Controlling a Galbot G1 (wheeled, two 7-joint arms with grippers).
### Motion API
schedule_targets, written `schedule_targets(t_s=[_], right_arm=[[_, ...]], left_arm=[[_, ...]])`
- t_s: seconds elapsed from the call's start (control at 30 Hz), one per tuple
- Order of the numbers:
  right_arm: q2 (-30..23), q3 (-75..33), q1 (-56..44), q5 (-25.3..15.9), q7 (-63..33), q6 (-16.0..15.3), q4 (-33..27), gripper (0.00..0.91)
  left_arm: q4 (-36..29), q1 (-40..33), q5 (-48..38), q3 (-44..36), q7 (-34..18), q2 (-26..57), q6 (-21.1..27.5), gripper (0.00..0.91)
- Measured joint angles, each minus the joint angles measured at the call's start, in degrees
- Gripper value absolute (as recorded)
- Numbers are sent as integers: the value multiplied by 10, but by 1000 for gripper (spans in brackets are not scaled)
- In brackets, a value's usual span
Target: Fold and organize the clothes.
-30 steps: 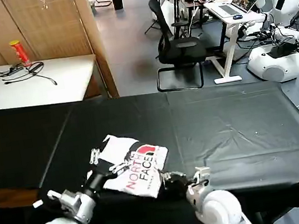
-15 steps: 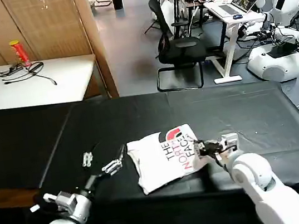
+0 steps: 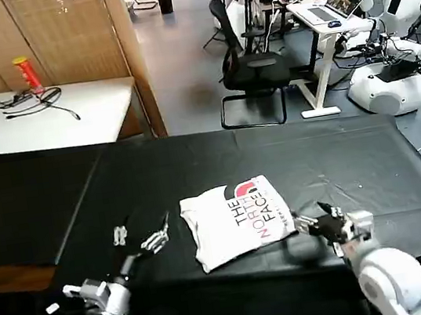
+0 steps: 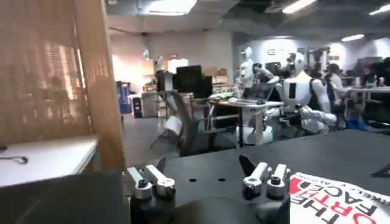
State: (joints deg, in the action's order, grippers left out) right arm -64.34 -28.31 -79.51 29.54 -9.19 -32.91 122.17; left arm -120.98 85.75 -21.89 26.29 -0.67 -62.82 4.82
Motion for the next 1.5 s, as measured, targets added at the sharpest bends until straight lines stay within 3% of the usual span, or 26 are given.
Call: schedule_targets(t_s=[0.13, 0.47, 0.63, 0.93, 1.2, 1.5], right_arm=[[-12, -5, -46, -62, 2, 105, 4, 878], [-35, -22, -145, -155, -32, 253, 20, 878], [-46, -24, -200, -188, -57, 305, 16, 878], [-66, 12, -310, -229, -107, 337, 46, 878], [-74, 47, -386, -218, -139, 327, 83, 878], [-75, 51, -405, -217, -139, 325, 89, 878]], left_arm=[[8, 5, 6, -5, 1, 0, -22, 878], [-21, 51, 11, -5, -44, 12, 11, 878], [-29, 84, 22, -6, -49, 3, 8, 878], [-53, 146, 14, 8, -71, 3, 28, 878], [-71, 194, 14, 33, -73, 0, 38, 878], [-85, 208, 12, 48, -72, -1, 62, 878]])
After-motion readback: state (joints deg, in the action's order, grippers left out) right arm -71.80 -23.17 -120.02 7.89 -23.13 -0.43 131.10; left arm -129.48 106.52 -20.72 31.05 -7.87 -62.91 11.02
